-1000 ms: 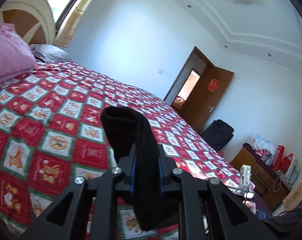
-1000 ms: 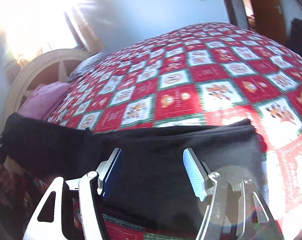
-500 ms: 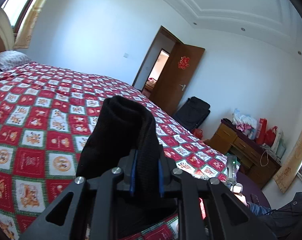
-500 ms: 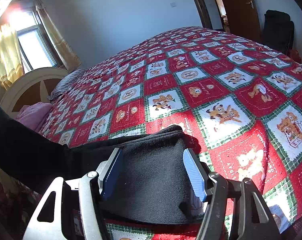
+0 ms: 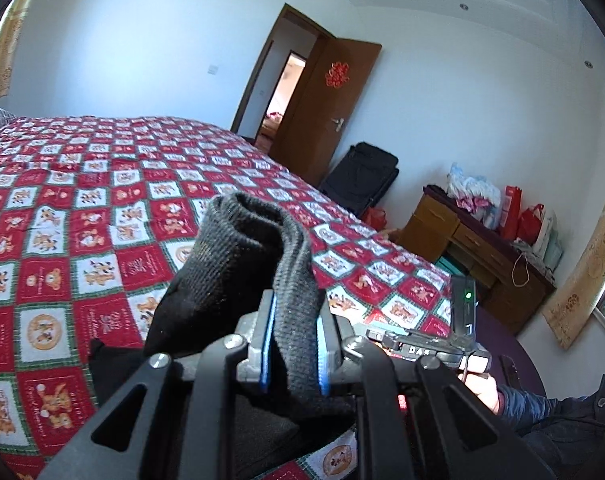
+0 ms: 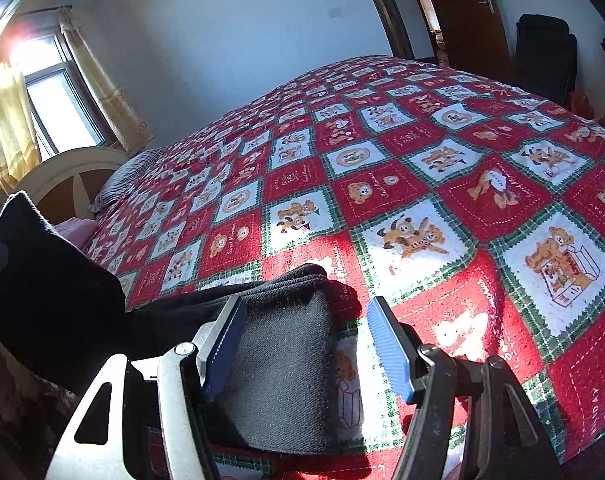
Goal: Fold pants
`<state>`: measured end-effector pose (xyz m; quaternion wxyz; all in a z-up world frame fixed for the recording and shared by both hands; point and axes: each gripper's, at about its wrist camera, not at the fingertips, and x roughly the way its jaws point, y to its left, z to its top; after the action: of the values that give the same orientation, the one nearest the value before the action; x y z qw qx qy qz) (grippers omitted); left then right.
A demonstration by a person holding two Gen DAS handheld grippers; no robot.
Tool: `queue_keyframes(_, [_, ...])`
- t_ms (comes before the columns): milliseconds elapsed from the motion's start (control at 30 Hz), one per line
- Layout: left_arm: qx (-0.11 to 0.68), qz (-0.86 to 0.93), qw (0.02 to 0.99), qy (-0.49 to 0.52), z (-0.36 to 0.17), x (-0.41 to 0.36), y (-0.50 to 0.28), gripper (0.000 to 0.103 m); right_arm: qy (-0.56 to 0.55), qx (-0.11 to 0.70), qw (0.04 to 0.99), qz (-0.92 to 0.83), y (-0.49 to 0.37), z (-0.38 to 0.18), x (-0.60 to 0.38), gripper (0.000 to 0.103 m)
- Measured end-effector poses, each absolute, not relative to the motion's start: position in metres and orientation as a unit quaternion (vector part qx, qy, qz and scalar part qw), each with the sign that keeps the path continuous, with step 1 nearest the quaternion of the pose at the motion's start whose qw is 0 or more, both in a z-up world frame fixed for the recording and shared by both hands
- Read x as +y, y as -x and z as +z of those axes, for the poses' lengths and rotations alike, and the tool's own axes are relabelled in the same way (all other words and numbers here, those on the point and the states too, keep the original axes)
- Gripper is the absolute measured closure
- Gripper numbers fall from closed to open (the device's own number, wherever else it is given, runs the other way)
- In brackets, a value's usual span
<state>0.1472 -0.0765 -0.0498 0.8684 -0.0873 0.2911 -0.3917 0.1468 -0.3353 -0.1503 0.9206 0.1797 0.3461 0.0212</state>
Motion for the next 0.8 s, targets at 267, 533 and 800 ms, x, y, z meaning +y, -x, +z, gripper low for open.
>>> queue_keyframes(267, [0.348,-0.405,0.844,0.037,-0.089,-0.133,-0.158,0.086,-0.193,0.356,0.914,0.012,-0.152,-0.162,-0.345,0.038])
queue_keyframes(533, [0.395,-0.405,0.824,-0.005,-0.132,-0.174,-0.168,0.085,-0.204,0.363,0.909,0.0,-0.157,-0.172,-0.351,0.038])
queue_keyframes(800, [0.389,-0.422,0.818,-0.025,-0.135,-0.187,-0.149,0.082,-0.215,0.36,0.908,-0.014,-0.158,-0.177,-0.36,0.038])
